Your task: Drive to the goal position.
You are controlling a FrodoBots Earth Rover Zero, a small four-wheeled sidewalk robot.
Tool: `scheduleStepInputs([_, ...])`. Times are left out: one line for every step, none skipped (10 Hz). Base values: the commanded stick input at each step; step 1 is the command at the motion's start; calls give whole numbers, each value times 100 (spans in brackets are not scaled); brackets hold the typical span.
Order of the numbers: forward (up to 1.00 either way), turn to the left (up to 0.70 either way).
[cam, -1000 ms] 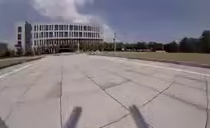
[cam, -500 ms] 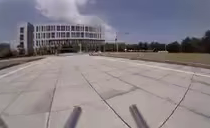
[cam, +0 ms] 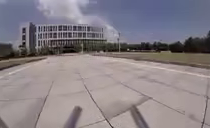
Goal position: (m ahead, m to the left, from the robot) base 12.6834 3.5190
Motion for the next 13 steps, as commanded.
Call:
scheduleStepInputs([70,38])
scheduleStepInputs([70,38])
scheduleStepInputs([70,38])
scheduleStepInputs([70,3])
scheduleStepInputs([70,3])
scheduleStepInputs([70,3])
scheduleStepInputs([70,3])
scheduleStepInputs([70,3])
scheduleStepInputs([70,3])
scheduleStepInputs([70,3])
scheduleStepInputs([70,3])
scheduleStepInputs([70,3])
scheduleStepInputs([70,3])
